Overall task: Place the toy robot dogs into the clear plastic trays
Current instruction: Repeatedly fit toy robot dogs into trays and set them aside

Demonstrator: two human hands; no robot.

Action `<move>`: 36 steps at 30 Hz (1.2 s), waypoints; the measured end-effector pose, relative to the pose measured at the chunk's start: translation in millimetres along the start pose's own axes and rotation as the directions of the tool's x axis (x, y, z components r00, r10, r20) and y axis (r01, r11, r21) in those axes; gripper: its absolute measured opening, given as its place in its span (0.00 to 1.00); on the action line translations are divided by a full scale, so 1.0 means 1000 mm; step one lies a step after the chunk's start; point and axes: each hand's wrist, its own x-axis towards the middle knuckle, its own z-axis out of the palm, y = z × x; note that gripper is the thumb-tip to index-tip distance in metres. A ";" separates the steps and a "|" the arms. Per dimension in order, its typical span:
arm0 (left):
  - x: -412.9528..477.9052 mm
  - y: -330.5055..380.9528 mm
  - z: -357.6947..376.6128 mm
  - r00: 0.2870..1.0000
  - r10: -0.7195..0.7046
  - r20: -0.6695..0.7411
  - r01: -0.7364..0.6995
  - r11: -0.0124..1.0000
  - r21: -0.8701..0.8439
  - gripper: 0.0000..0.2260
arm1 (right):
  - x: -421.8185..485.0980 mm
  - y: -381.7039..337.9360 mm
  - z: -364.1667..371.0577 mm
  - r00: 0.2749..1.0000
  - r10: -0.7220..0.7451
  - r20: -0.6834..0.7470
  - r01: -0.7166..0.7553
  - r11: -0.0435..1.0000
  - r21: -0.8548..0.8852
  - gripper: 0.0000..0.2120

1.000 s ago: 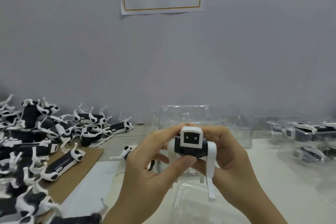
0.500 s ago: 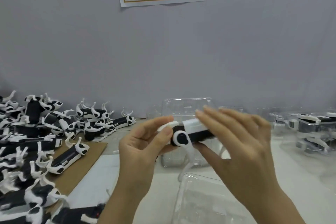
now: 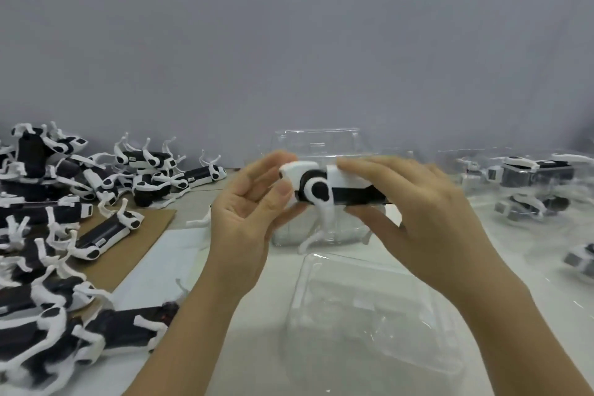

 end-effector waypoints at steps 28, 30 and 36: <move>-0.076 -0.004 -0.071 0.693 -0.080 0.717 -0.717 0.032 0.697 0.11 | -0.067 0.019 0.016 0.558 0.723 0.407 -0.755 0.239 0.611 0.12; -0.079 -0.007 -0.054 0.652 -0.048 0.757 -0.758 -0.014 0.652 0.13 | -0.062 0.017 0.028 0.543 0.718 0.436 -0.776 0.231 0.587 0.13; -0.098 -0.026 -0.001 0.689 -0.184 0.701 -0.724 -0.224 0.653 0.15 | -0.040 0.014 0.043 0.629 0.645 0.434 -0.750 0.356 0.558 0.14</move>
